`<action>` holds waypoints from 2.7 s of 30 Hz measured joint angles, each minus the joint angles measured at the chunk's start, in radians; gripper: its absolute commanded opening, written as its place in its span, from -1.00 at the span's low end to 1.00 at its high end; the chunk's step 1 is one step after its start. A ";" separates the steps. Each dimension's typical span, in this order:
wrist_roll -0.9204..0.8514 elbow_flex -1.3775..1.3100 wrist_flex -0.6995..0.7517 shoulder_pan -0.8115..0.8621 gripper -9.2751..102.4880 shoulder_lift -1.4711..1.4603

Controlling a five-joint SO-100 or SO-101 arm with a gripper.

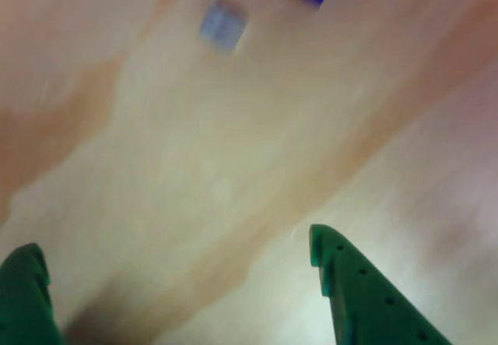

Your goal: Put all lego bricks in the bin.

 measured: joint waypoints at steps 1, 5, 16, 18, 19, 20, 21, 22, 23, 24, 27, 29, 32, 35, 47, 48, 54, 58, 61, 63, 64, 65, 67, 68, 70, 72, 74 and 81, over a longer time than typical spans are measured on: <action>-0.057 -0.006 -0.044 0.074 -0.19 -0.051; -0.147 -0.094 -0.094 0.190 -0.24 -0.298; -0.121 -0.580 -0.002 0.199 -0.34 -0.773; -0.104 -0.650 0.021 0.198 -0.34 -0.815; -0.097 -0.675 0.034 0.196 -0.37 -0.828; -0.092 -0.692 0.040 0.195 -0.39 -0.838; -0.089 -0.706 0.044 0.190 -0.43 -0.845; -0.084 -0.724 0.048 0.187 -0.46 -0.857; -0.081 -0.739 0.049 0.183 -0.49 -0.873; -0.081 -0.747 0.049 0.176 -0.50 -0.884; -0.081 -0.749 0.049 0.169 -0.57 -0.910; -0.081 -0.749 0.049 0.172 -0.64 -0.919; -0.081 -0.749 0.049 0.170 -0.84 -0.922; -0.071 -0.738 0.029 0.170 -0.84 -0.922; -0.104 -0.428 0.046 0.092 -0.35 -0.446; -0.115 -0.428 0.063 0.084 -0.39 -0.414; -0.189 -0.430 0.055 0.129 -0.49 -0.457; -0.184 -0.466 0.012 0.193 -0.49 -0.583; -0.167 -0.469 -0.012 0.233 -0.53 -0.660; -0.167 -0.479 -0.025 0.238 -0.54 -0.687; -0.167 -0.489 -0.029 0.239 -0.53 -0.701; -0.167 -0.499 -0.032 0.241 -0.51 -0.716; -0.167 -0.511 -0.038 0.247 -0.37 -0.738; -0.167 -0.517 -0.041 0.250 -0.36 -0.752; -0.167 -0.522 -0.044 0.252 -0.36 -0.765; -0.167 -0.546 -0.044 0.255 -0.38 -0.779; -0.167 -0.580 -0.044 0.255 -0.38 -0.801; -0.176 -0.615 -0.074 0.255 -0.54 -0.850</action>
